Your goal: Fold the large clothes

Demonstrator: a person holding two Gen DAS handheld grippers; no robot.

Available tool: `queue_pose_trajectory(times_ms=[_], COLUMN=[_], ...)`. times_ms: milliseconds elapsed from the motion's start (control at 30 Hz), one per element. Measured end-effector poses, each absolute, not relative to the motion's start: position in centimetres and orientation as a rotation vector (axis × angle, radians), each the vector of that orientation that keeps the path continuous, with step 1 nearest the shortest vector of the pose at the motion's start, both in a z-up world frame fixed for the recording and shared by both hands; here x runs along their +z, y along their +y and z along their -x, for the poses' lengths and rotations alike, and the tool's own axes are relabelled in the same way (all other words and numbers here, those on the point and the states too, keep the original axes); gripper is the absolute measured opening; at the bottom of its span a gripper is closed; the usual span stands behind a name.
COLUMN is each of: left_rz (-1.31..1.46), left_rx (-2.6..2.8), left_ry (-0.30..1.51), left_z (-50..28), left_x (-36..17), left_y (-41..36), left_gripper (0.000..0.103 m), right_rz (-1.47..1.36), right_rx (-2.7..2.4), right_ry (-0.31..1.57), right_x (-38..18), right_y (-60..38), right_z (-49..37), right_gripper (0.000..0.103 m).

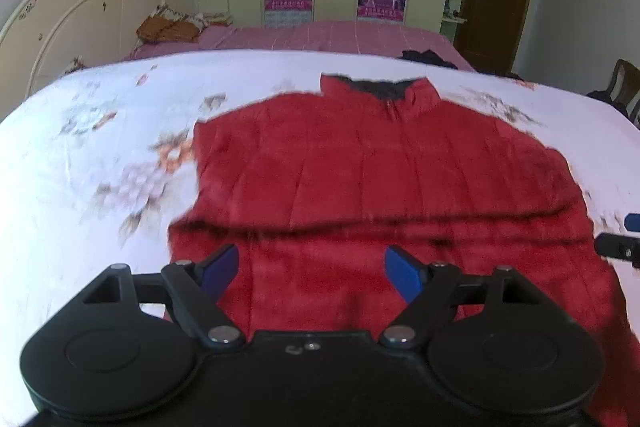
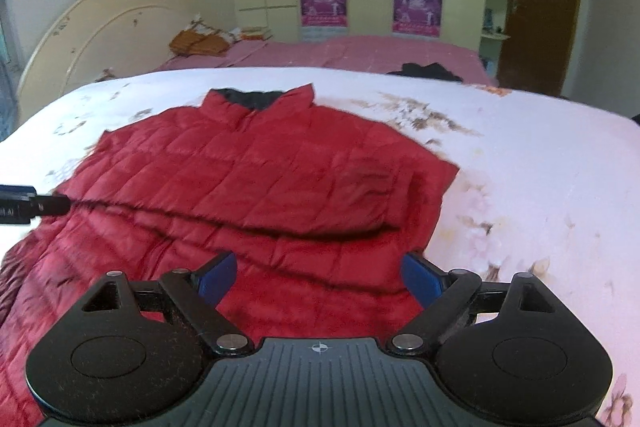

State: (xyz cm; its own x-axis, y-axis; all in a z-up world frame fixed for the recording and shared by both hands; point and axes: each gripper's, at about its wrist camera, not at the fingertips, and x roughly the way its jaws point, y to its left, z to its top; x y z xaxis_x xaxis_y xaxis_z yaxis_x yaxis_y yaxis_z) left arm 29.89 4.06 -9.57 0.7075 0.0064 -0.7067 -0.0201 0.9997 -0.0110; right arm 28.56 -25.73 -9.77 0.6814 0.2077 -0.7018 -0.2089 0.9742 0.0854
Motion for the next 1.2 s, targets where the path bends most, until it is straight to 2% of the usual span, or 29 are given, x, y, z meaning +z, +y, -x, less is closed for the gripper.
queue_pose_trajectory(times_ms=[267, 967, 1200], left_rz=[0.021, 0.061, 0.111], left_rx=[0.011, 0.061, -0.009], left_ry=[0.849, 0.853, 0.898], left_z=[-25.5, -14.4, -12.5], left_x=[-10.6, -12.4, -14.1], left_y=[6.0, 14.9, 15.8], left_gripper=[0.079, 0.079, 0.069], right_rz=[-0.022, -0.003, -0.058], right_rx=[0.209, -0.044, -0.088], right_ry=[0.807, 0.912, 0.949], right_x=[-10.3, -12.1, -13.1], right_y=[-26.1, -28.2, -30.1], right_z=[-24.1, -12.5, -10.3], right_gripper=[0.088, 0.088, 0.088])
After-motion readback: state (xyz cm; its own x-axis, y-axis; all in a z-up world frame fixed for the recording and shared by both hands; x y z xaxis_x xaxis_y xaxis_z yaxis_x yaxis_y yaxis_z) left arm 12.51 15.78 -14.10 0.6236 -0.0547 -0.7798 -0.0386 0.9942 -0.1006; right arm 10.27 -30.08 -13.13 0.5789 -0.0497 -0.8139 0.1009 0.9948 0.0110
